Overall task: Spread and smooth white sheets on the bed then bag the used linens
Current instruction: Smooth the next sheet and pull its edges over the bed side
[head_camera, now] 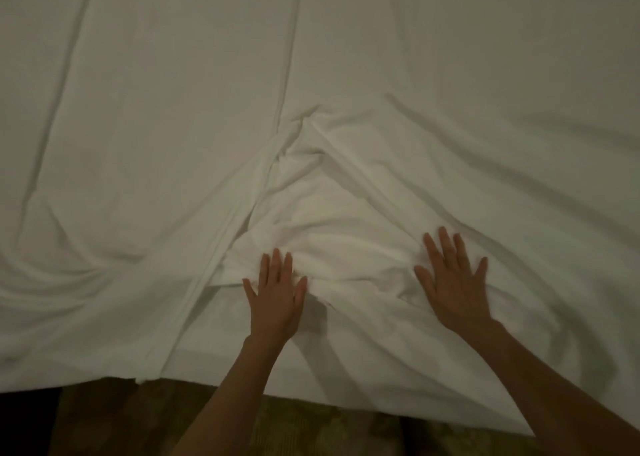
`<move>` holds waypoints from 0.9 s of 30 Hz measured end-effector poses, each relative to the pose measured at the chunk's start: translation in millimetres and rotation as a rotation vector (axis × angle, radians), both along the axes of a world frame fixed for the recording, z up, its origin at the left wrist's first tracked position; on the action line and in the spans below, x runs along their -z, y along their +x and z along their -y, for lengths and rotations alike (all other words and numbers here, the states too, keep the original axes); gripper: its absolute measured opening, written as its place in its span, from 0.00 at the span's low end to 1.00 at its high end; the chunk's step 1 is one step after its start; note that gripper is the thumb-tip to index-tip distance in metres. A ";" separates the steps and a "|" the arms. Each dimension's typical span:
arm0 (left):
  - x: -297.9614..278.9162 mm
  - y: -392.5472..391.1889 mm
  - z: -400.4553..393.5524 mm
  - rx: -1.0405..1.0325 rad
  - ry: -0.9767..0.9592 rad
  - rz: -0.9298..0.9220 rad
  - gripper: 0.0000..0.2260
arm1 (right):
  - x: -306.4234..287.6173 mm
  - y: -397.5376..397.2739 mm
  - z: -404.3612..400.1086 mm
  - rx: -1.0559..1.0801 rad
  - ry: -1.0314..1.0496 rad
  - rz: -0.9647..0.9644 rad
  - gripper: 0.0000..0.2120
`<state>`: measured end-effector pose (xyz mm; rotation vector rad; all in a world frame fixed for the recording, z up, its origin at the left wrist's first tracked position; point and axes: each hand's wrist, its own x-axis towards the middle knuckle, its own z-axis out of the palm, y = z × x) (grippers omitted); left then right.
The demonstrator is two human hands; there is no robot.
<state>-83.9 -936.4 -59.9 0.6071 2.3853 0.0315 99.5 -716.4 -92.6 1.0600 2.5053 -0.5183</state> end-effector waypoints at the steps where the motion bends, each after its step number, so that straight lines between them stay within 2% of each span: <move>1: 0.8 6.6 0.2 -0.019 0.016 -0.005 0.27 | 0.7 6.5 3.5 -0.005 0.004 -0.009 0.35; 7: 0.9 47.0 4.2 -0.060 0.101 0.001 0.29 | 0.3 45.7 32.9 -0.044 -0.046 -0.043 0.34; 14: -0.9 55.2 16.7 0.093 0.096 -0.027 0.27 | 4.2 73.5 78.3 -0.082 -0.102 -0.122 0.32; 16: 0.2 48.4 19.5 0.151 0.209 -0.105 0.24 | 2.5 73.6 81.9 -0.050 -0.118 -0.188 0.29; 18: 1.6 37.7 19.1 0.221 0.282 -0.171 0.24 | 1.5 69.7 80.7 0.041 -0.132 -0.277 0.22; 21: 2.0 22.6 12.2 0.288 0.230 -0.172 0.26 | -1.7 59.1 75.3 0.125 -0.015 -0.434 0.14; 23: 0.9 16.9 7.3 0.336 0.213 -0.210 0.25 | -4.8 54.7 77.3 0.146 0.010 -0.479 0.16; 25: -0.1 14.2 5.5 0.379 0.299 -0.265 0.22 | -8.6 52.6 85.5 0.148 -0.005 -0.541 0.17; 27: -1.7 15.5 5.8 0.405 0.419 -0.254 0.20 | -9.2 54.6 99.2 0.114 -0.036 -0.613 0.15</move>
